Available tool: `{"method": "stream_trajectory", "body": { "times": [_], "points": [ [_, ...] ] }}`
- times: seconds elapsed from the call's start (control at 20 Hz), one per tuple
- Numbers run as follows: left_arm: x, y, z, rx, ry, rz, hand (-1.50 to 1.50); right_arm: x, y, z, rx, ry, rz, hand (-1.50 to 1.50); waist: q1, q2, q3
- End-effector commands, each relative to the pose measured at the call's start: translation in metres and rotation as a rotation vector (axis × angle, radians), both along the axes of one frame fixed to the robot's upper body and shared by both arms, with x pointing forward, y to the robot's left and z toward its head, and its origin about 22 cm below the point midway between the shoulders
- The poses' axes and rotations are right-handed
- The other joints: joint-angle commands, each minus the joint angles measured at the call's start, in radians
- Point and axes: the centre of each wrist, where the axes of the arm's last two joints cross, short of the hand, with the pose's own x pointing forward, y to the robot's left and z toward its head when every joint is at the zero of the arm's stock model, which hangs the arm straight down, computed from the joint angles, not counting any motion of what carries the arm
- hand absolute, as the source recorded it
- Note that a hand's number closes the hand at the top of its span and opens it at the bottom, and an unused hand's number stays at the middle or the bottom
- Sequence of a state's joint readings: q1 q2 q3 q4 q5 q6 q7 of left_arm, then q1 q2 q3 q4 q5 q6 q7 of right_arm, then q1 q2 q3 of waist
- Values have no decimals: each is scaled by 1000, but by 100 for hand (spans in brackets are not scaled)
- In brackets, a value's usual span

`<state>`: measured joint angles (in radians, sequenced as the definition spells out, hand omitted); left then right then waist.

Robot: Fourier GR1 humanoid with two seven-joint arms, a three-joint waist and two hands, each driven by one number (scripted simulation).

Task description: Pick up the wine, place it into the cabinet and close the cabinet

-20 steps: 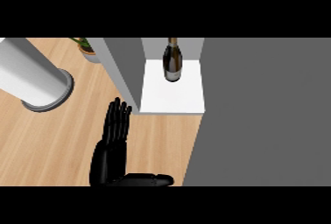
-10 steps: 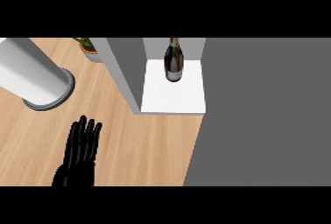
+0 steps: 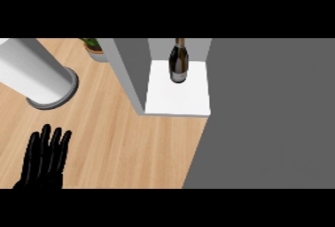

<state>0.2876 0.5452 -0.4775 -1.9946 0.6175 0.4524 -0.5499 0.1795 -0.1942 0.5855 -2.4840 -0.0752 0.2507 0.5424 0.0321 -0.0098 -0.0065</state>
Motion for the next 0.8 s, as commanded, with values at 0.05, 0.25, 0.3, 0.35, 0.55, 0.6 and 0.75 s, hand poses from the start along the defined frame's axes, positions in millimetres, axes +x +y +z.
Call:
{"method": "stream_trajectory", "body": {
  "times": [0.05, 0.25, 0.3, 0.35, 0.55, 0.6, 0.75],
  "points": [
    [-2, 29, 11, -7, -6, 12, -150, -22, 38, 22, 130, 9, 192, 150, 3, -1, 0],
    [-7, 40, 12, -3, 8, 0, -150, -14, 68, 22, 132, 31, 189, 150, 14, 1, -1],
    [-8, 43, 19, -6, -14, -11, -150, -10, 73, 24, 132, 13, 174, 150, 16, 2, 0],
    [-15, 49, 13, -8, -13, 2, -150, -11, 78, 24, 144, -1, 165, 150, 22, -2, -1],
    [-16, 63, 13, -18, -18, -29, -150, 18, 106, 25, 111, -37, 116, 150, 33, 9, 0],
    [-13, 75, 19, -5, -22, -29, -150, 17, 113, 21, 104, -10, 112, 150, 31, 7, 0],
    [-16, 79, 23, -6, -35, -65, -150, 38, 119, 37, 112, -10, 90, 150, 50, 10, -1]
  ]
}}
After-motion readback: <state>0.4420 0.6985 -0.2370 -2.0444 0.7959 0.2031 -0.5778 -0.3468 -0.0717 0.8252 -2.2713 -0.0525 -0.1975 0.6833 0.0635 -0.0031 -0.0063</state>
